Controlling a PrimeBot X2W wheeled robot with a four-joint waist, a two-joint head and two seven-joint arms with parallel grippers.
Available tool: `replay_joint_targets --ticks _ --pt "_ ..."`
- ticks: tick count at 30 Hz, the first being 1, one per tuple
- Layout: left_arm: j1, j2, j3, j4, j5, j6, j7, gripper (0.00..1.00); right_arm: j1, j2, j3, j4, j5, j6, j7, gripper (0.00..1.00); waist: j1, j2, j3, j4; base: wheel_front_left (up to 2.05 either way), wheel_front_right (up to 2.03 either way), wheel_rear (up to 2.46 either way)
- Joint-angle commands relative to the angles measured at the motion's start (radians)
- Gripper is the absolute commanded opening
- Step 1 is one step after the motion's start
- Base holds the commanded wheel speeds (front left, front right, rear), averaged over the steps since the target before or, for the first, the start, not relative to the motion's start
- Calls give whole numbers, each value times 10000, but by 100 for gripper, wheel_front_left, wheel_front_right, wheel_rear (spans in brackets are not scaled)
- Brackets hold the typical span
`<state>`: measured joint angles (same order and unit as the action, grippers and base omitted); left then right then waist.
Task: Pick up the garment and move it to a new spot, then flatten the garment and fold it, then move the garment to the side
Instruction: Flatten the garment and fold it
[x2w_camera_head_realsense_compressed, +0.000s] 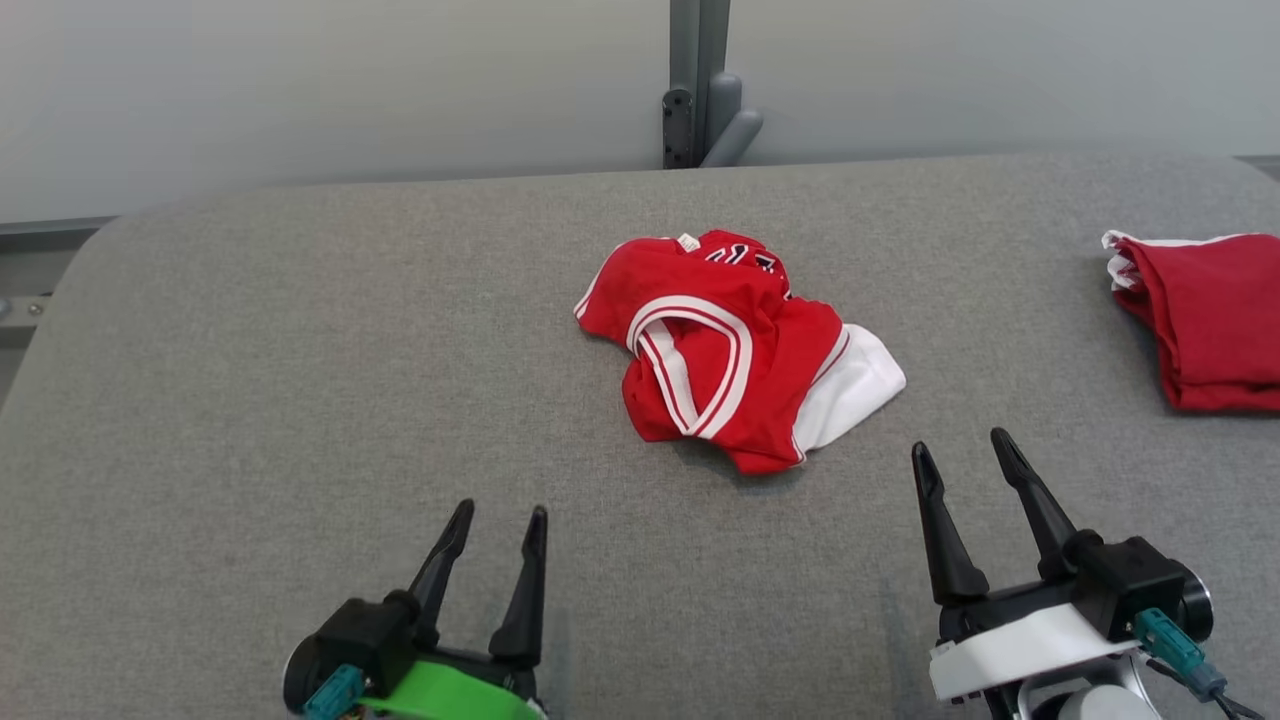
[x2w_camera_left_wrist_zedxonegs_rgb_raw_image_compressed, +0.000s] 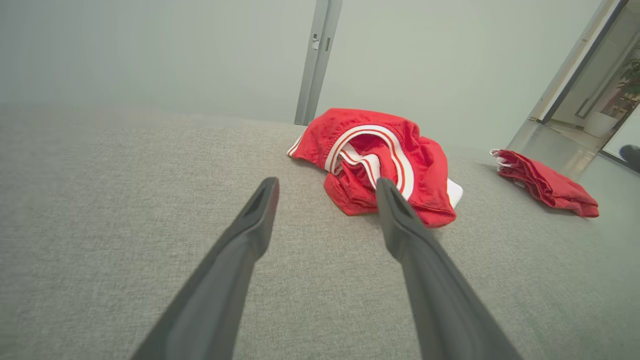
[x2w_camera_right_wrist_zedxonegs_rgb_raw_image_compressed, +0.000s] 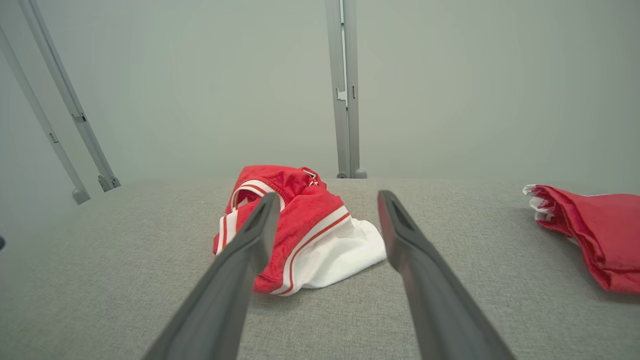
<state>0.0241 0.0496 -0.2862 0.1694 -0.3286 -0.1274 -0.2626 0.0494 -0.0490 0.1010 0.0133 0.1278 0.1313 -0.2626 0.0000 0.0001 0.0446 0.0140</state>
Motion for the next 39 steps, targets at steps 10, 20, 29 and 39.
replay_joint_targets --ticks 10,20,29,39 --pt "-2227 180 -2259 1413 -2297 -48 -13 100 -736 -26 -161 -338 -155 -11 -31 100 0 -1 1693 -860 0 0 0" --pt "-3835 525 -4013 2706 -4570 -48 346 100 -1180 -28 -106 -400 -63 -11 -30 100 0 -1 2361 -1239 0 0 0" --pt "-4449 152 -3876 3035 -7413 -50 890 100 -1279 -26 -137 -381 25 -11 -31 100 0 -1 2429 -1505 0 0 0" --pt "-5082 355 -4255 3361 -7743 -51 410 100 -1238 -27 -74 -337 125 -11 -31 100 0 -1 2495 -1746 0 0 0"
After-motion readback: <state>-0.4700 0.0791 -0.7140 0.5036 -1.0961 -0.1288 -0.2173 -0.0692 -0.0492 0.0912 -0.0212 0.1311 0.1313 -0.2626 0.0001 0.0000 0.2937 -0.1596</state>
